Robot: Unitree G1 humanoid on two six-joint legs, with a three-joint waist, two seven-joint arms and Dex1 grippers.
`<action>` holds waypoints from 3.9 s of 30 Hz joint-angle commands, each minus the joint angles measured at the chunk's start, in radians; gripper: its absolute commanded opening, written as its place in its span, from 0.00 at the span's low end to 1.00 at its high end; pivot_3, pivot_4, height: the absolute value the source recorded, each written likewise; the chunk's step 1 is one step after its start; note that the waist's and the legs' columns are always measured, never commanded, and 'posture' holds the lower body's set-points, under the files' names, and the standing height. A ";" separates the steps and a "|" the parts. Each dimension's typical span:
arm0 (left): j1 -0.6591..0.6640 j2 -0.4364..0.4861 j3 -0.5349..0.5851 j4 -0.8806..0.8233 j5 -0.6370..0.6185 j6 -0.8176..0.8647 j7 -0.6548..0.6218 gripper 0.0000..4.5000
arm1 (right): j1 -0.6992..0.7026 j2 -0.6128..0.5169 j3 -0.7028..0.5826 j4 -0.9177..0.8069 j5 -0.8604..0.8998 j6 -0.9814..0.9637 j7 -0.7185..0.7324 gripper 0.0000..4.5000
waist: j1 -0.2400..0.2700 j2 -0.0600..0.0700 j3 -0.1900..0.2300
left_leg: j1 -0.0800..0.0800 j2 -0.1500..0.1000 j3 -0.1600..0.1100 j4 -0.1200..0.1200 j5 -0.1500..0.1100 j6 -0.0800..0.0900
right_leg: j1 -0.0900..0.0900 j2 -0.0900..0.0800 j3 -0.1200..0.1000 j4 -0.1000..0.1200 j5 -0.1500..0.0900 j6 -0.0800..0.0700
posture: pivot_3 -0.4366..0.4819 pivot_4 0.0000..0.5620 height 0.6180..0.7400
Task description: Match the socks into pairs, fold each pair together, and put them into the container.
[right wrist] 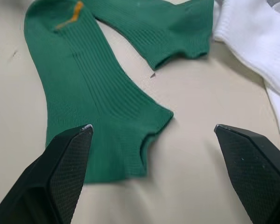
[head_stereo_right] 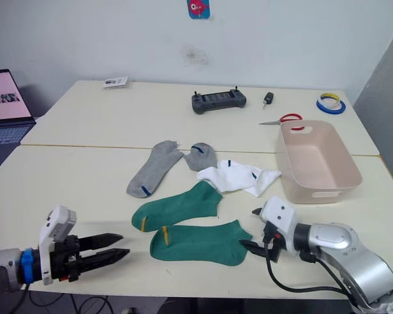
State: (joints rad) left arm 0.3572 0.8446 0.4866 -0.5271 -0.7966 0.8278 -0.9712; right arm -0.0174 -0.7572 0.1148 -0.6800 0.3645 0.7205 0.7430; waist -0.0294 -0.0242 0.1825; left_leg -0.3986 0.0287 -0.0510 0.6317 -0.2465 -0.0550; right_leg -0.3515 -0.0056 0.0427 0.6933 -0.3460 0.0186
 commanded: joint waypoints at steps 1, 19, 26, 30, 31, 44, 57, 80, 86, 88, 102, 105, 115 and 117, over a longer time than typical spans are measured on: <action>-0.029 -0.070 -0.099 -0.038 0.024 0.001 0.114 0.64 | 0.010 0.003 0.020 0.002 -0.035 -0.058 -0.009 1.00 | 0.000 0.000 0.000 | 0.001 0.000 0.000 0.000 0.000 0.000 | 0.000 0.000 0.000 0.000 0.000 0.000 | 0.48 0.27 0.97; -0.066 -0.157 -0.275 0.042 0.097 -0.048 0.176 0.00 | 0.023 0.076 0.108 0.109 -0.086 -0.108 -0.012 0.31 | -0.001 -0.001 -0.001 | 0.000 0.000 0.000 0.000 0.000 0.000 | 0.000 0.001 0.000 0.001 0.000 0.000 | 0.48 0.27 0.97; 0.054 -0.127 -0.157 -0.041 -0.017 -0.016 0.127 0.00 | 0.072 0.042 0.076 -0.026 0.005 -0.047 0.034 0.00 | -0.001 -0.001 -0.001 | 0.000 0.000 0.000 0.000 0.000 0.000 | 0.000 0.001 0.000 0.000 0.000 0.000 | 0.48 0.27 0.97; 0.140 -0.095 -0.083 -0.060 -0.052 -0.005 0.099 0.00 | 0.111 0.007 0.055 -0.099 0.058 0.002 0.039 0.00 | 0.000 -0.001 -0.001 | 0.001 0.000 0.000 0.000 0.000 0.000 | 0.000 0.001 0.000 0.000 0.000 0.000 | 0.48 0.27 0.97; 0.149 -0.100 -0.094 -0.046 -0.033 -0.017 0.104 0.00 | 0.109 0.011 0.078 -0.087 0.036 -0.005 0.026 0.00 | -0.001 -0.001 -0.001 | 0.001 0.000 0.000 0.000 0.000 0.000 | 0.001 0.001 0.000 0.000 0.000 0.000 | 0.48 0.27 0.97; 0.157 -0.156 -0.194 0.015 0.117 -0.168 0.124 0.00 | 0.061 0.028 0.157 -0.032 -0.045 0.013 -0.030 0.29 | -0.001 -0.002 -0.002 | 0.001 0.000 0.000 0.000 0.000 0.000 | 0.001 0.001 0.000 0.000 0.000 0.000 | 0.48 0.27 0.97; 0.053 -0.039 -0.018 0.172 0.344 -0.584 0.019 0.65 | -0.041 0.024 0.044 -0.047 0.051 -0.004 0.026 1.00 | 0.000 -0.002 -0.002 | 0.001 0.000 -0.001 0.000 0.000 0.000 | 0.000 0.002 -0.001 0.000 0.000 0.000 | 0.48 0.27 0.97; -0.427 0.077 -0.503 0.585 0.740 -0.992 -0.178 0.38 | -0.142 0.042 0.094 -0.015 0.051 -0.023 0.027 1.00 | -0.002 -0.002 -0.002 | 0.000 0.000 0.001 0.002 0.000 0.000 | -0.001 0.002 -0.001 0.004 0.000 0.000 | 0.48 0.27 0.97; -0.439 0.087 -0.530 0.598 0.723 -0.961 -0.206 0.01 | -0.163 0.046 0.101 0.001 0.041 -0.032 0.027 1.00 | -0.002 -0.002 -0.003 | 0.001 0.000 0.000 0.002 0.000 0.001 | -0.001 0.002 -0.001 0.004 0.000 0.000 | 0.48 0.27 0.97; -0.431 0.089 -0.521 0.586 0.696 -0.941 -0.219 0.01 | -0.182 0.040 0.119 0.020 0.010 -0.069 0.037 1.00 | -0.003 -0.002 -0.003 | 0.001 0.000 0.001 0.002 0.000 0.001 | -0.001 0.002 -0.001 0.004 0.000 0.000 | 0.48 0.27 0.97; -0.467 0.106 -0.498 0.615 0.646 -0.921 -0.264 0.01 | -0.537 0.210 0.404 0.501 -0.363 -0.528 0.189 1.00 | -0.011 -0.001 -0.002 | 0.001 0.002 0.001 0.003 0.000 0.001 | -0.002 0.004 -0.002 0.005 0.000 -0.001 | 0.48 0.27 0.97; -0.478 0.099 -0.506 0.625 0.651 -0.927 -0.263 0.01 | -0.581 0.266 0.424 0.571 -0.359 -0.498 0.231 1.00 | -0.009 -0.001 -0.002 | 0.000 0.002 0.000 0.005 0.000 0.001 | -0.002 0.004 -0.002 0.005 0.000 -0.001 | 0.48 0.27 0.97; -0.487 0.091 -0.517 0.646 0.662 -0.954 -0.256 0.00 | -0.628 0.289 0.467 0.762 -0.458 -0.518 0.301 0.46 | -0.004 -0.001 -0.002 | 0.000 0.002 0.000 0.009 0.000 0.001 | -0.002 0.004 -0.003 0.007 0.000 -0.001 | 0.48 0.27 0.97; -0.488 0.094 -0.519 0.649 0.665 -0.965 -0.257 0.00 | -0.635 0.295 0.466 0.779 -0.466 -0.506 0.304 0.31 | -0.004 -0.001 -0.002 | 0.000 0.002 0.000 0.009 0.000 0.001 | -0.001 0.004 -0.003 0.008 0.000 -0.001 | 0.48 0.27 0.97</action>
State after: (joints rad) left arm -0.1311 0.9362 -0.0265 0.1117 -0.1522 -0.1306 -1.2313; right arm -0.6423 -0.4578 0.5864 0.0771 -0.0692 0.2036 1.0472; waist -0.0335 -0.0248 0.1802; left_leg -0.3987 0.0304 -0.0505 0.6410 -0.2467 -0.0539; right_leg -0.3529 -0.0016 0.0400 0.7013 -0.3457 0.0180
